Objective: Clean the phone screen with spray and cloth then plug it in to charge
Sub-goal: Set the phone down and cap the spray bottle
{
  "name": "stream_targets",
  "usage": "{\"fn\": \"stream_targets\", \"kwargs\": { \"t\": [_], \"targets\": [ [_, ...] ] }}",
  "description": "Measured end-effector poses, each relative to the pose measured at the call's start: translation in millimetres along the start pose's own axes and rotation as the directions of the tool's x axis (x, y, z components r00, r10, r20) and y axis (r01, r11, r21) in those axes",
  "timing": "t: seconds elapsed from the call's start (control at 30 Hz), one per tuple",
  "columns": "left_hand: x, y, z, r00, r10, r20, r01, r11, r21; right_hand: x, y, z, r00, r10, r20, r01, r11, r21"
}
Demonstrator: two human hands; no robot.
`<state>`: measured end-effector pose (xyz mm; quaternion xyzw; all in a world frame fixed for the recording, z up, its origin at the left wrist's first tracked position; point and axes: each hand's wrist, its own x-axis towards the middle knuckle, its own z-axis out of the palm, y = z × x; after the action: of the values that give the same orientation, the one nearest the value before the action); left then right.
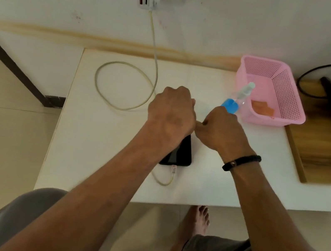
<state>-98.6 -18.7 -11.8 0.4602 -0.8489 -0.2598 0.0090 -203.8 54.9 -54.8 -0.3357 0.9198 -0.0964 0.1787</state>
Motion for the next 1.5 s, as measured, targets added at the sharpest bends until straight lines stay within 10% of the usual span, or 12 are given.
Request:
{"fn": "stream_targets", "kwargs": {
  "t": [0.23, 0.53, 0.77, 1.07, 1.27, 1.5],
  "targets": [
    [8, 35, 21, 0.979, 0.196, 0.053, -0.181, 0.959, -0.217, 11, 58, -29, 0.976, 0.16, -0.146, -0.17, 0.984, -0.056],
    [9, 55, 34, 0.923, 0.278, -0.267, -0.377, 0.8, -0.467, 11, 57, -43, 0.956, 0.066, -0.285, 0.011, 0.965, 0.26],
    [25, 57, 23, 0.917, 0.327, -0.23, -0.4, 0.762, -0.509, 17, 53, -45, 0.93, -0.021, -0.368, 0.151, 0.932, 0.329],
    [44, 16, -8, 0.984, 0.049, -0.171, -0.163, 0.628, -0.761, 13, 53, -81, 0.821, 0.234, -0.521, 0.336, 0.538, 0.773],
    [49, -3, 0, 0.99, 0.082, -0.116, -0.109, 0.962, -0.249, 13, 60, -79, 0.823, 0.341, -0.455, 0.283, 0.448, 0.848],
    [50, -4, 15, 0.988, 0.144, -0.054, -0.14, 0.988, 0.072, 20, 65, -73, 0.846, 0.388, -0.365, 0.176, 0.444, 0.879]
  ]
}}
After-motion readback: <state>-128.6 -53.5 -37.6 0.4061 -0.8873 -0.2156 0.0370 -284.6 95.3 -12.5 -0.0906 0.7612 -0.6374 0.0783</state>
